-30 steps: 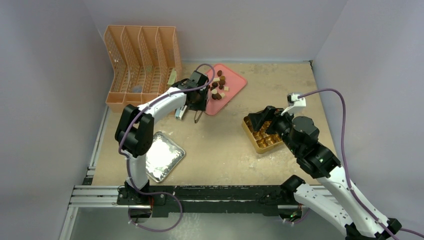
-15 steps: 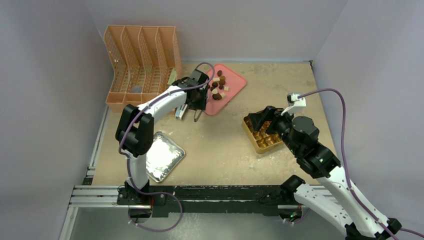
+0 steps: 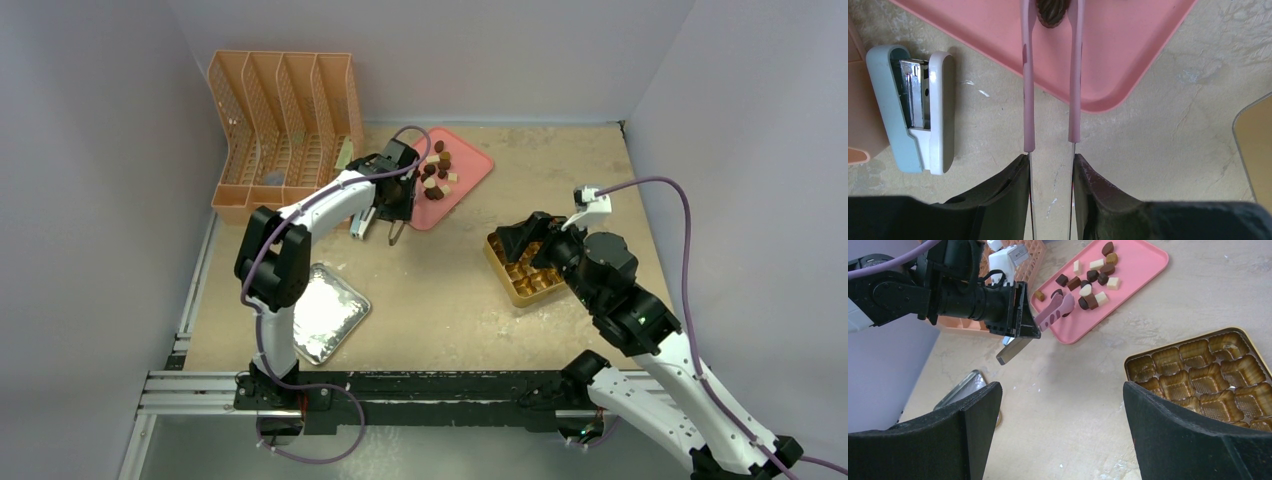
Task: Pack the chocolate
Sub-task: Pick up the fake chocolate from the plate.
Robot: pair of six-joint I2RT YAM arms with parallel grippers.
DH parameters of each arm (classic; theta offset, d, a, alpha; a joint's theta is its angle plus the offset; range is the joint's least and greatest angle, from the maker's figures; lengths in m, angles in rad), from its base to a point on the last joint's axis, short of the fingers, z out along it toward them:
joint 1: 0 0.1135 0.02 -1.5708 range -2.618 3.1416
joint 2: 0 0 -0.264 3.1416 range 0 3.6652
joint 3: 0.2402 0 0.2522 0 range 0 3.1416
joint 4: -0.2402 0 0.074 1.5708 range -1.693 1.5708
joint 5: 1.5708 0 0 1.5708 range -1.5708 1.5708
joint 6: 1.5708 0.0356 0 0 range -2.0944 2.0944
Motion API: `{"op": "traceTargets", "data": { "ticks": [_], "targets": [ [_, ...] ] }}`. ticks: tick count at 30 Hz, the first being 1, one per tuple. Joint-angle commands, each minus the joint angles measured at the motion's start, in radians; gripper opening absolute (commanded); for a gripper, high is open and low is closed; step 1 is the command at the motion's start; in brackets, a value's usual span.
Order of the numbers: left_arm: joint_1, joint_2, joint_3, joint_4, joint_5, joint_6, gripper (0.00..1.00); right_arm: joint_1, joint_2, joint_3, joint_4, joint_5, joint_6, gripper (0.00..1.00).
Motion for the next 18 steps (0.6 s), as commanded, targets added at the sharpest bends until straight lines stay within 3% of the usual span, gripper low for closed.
{"op": "traceTargets", "data": {
  "ticks": [1, 18],
  "targets": [
    [0.004, -0.001, 0.037, -0.001, 0.018, 0.011, 0.32, -0.003, 0.007, 0.017, 0.047, 0.011, -0.016, 0.92],
    [0.004, -0.145, -0.036, 0.008, 0.059, -0.028, 0.25, -0.003, -0.004, 0.012, 0.041, 0.010, 0.001, 0.92]
  ]
}}
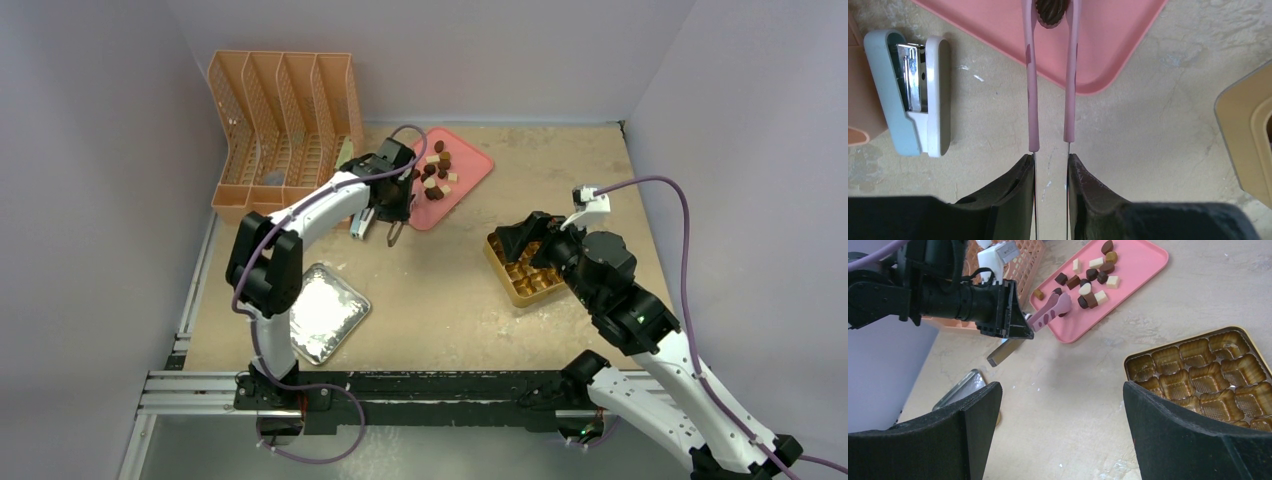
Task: Pack the chocolate
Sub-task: Pick up the fake chocolate from the plate.
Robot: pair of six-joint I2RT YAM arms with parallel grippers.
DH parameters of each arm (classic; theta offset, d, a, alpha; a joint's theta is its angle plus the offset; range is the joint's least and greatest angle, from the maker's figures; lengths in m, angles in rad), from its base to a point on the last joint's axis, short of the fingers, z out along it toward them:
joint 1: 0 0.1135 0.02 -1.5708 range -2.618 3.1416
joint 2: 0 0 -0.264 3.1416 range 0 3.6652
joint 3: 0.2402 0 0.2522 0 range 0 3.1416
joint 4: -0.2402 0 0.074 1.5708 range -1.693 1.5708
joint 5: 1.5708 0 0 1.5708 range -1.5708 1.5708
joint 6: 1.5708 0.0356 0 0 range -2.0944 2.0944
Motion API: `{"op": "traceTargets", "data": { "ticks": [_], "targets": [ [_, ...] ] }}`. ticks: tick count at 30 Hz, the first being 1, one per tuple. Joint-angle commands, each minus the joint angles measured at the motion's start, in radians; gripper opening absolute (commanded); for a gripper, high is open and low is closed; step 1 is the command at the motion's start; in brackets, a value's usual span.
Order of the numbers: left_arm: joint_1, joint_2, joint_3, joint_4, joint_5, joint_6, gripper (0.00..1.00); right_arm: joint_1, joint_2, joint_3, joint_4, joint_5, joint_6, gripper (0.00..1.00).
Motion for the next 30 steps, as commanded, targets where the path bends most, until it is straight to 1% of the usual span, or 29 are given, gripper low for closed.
{"op": "traceTargets", "data": {
  "ticks": [1, 8, 10, 16, 22, 30],
  "targets": [
    [0.004, -0.112, -0.019, 0.024, 0.022, -0.026, 0.25, -0.003, -0.009, 0.012, 0.041, 0.011, 0.001, 0.92],
    [-0.011, -0.178, -0.046, 0.033, 0.040, -0.036, 0.24, -0.003, -0.015, 0.018, 0.039, 0.015, -0.005, 0.92],
    [-0.027, -0.195, -0.047, 0.041, 0.069, -0.042, 0.23, -0.002, -0.018, 0.025, 0.035, 0.015, -0.008, 0.92],
    [-0.127, -0.223, -0.024, 0.057, 0.077, -0.067, 0.24, -0.003, -0.031, 0.041, 0.022, 0.027, -0.017, 0.92],
    [-0.222, -0.227, -0.027, 0.116, 0.128, -0.099, 0.23, -0.002, -0.051, 0.056, 0.000, 0.049, -0.019, 0.92],
    [-0.284, -0.212, -0.042, 0.199, 0.189, -0.136, 0.24, -0.003, -0.078, 0.058, -0.002, 0.073, -0.019, 0.92]
  ]
}}
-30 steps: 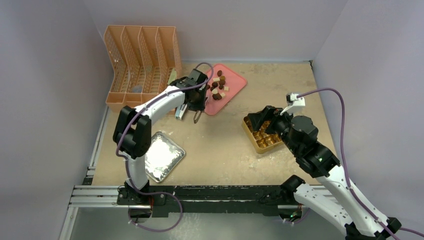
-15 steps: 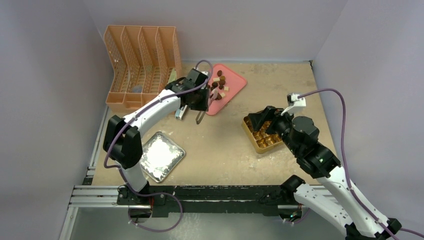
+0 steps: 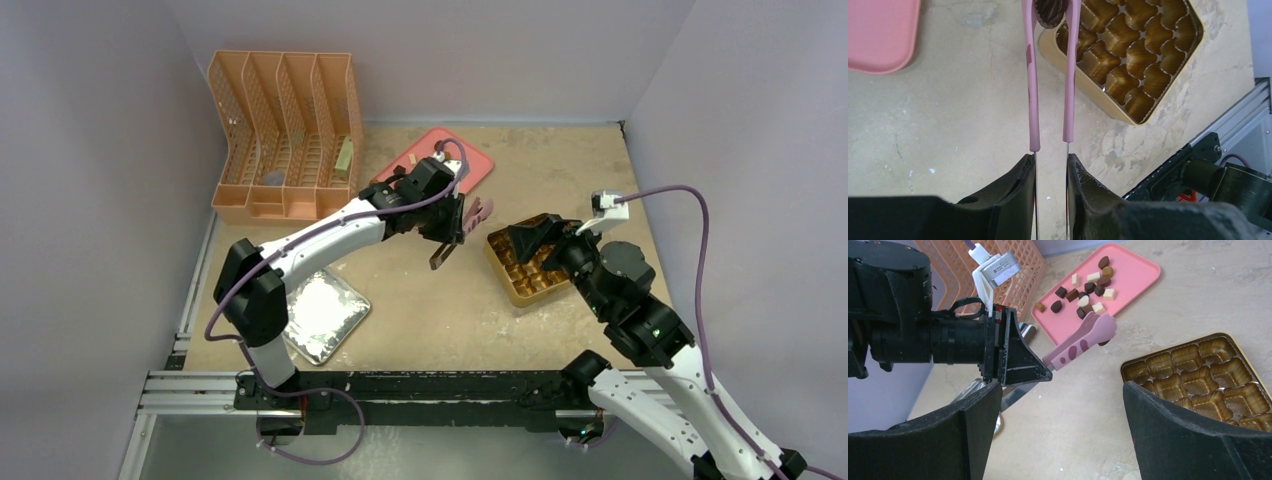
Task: Pack the chocolate
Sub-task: Pick up the fake chocolate from the plate, then place the fake chocolate in the packing box.
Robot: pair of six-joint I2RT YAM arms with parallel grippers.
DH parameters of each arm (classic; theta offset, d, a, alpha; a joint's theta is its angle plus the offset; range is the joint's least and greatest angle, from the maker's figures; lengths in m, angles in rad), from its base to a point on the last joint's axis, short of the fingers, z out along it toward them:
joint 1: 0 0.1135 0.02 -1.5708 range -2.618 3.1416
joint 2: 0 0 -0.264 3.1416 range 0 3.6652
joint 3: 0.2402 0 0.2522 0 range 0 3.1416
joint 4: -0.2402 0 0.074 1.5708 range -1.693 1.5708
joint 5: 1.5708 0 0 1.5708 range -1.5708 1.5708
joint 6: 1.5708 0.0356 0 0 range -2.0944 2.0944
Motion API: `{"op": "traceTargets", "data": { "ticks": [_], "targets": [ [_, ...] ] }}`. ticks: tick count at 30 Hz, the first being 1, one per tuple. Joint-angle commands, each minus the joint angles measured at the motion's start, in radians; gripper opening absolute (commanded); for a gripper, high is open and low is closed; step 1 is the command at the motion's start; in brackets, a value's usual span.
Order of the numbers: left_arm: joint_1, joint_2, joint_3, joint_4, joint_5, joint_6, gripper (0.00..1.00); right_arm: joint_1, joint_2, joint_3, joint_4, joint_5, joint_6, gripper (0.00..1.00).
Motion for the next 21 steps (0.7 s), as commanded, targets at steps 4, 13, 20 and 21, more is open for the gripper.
{"op": "traceTargets", "data": {
  "ticks": [4, 13, 20, 21],
  "targets": [
    [-0.036, -0.020, 0.006, 0.109, 0.055, -0.037, 0.24, -0.002, -0.018, 0.050, 0.014, 0.047, -0.016, 0.92],
    [-0.074, 0.025, -0.004, 0.132, 0.075, -0.047, 0.25, -0.003, -0.021, 0.049, 0.014, 0.052, -0.017, 0.92],
    [-0.082, 0.055, -0.024, 0.106, 0.065, -0.040, 0.27, -0.003, -0.017, 0.046, 0.015, 0.046, -0.023, 0.92],
    [-0.083, 0.059, -0.022, 0.100, 0.064, -0.039, 0.27, -0.003, -0.017, 0.047, 0.014, 0.044, -0.024, 0.92]
  ]
}}
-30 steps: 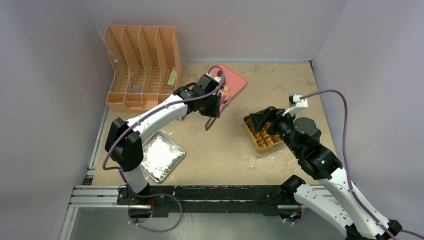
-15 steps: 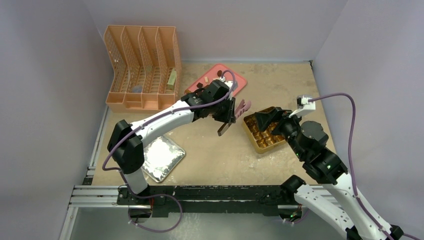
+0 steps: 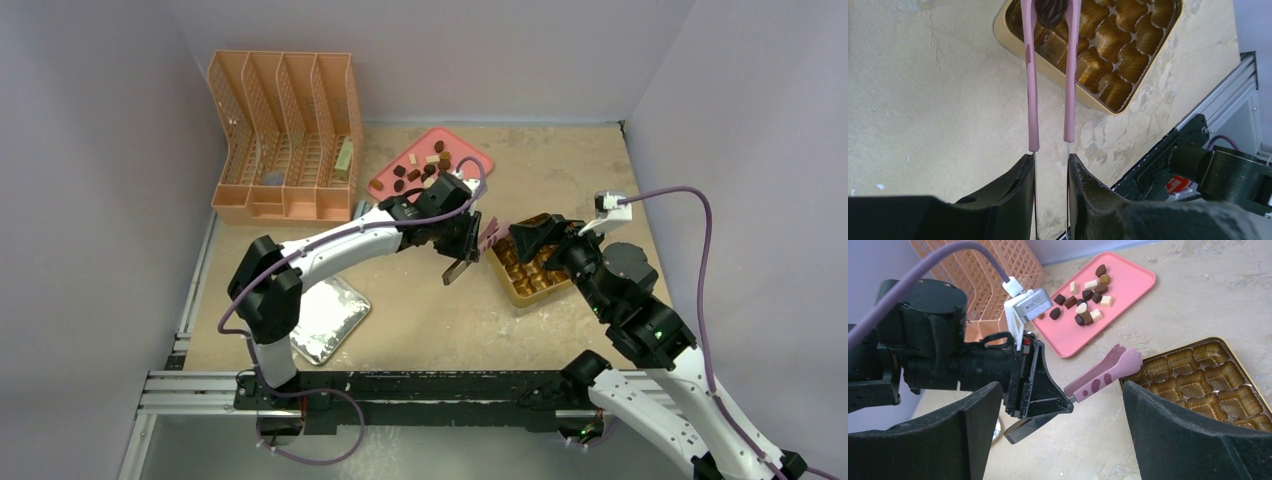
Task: Pack the chocolate
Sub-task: Place the fake chocolate in the packing box.
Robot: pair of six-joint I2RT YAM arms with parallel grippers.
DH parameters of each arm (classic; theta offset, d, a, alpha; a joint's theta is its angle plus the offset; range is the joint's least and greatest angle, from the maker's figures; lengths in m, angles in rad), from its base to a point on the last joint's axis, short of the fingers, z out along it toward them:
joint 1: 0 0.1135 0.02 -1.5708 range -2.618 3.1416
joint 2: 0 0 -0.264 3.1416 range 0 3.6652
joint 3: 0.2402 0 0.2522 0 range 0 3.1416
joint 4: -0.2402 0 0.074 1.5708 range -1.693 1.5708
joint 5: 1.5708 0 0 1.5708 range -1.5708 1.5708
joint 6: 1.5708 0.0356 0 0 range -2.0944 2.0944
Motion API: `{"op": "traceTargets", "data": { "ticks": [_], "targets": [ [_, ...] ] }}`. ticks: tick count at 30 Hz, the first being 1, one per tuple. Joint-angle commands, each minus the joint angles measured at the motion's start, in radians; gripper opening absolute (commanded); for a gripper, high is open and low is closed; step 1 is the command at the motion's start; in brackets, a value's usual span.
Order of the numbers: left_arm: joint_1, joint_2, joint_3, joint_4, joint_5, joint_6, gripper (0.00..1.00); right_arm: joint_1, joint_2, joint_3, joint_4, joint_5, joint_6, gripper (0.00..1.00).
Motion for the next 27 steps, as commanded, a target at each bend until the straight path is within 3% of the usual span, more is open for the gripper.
{"op": "traceTargets", "data": {
  "ticks": [1, 17, 27],
  "targets": [
    [-0.005, 0.012, 0.000, 0.020, 0.006, -0.004, 0.27, -0.003, -0.002, 0.041, 0.015, 0.021, -0.023, 0.92],
    [-0.008, 0.027, 0.022, -0.009, -0.019, 0.016, 0.35, -0.003, -0.007, 0.030, 0.021, 0.017, -0.021, 0.92],
    [-0.007, -0.028, 0.070, -0.068, -0.146, 0.022, 0.35, -0.003, -0.014, 0.025, 0.018, 0.014, -0.018, 0.92]
  ]
}}
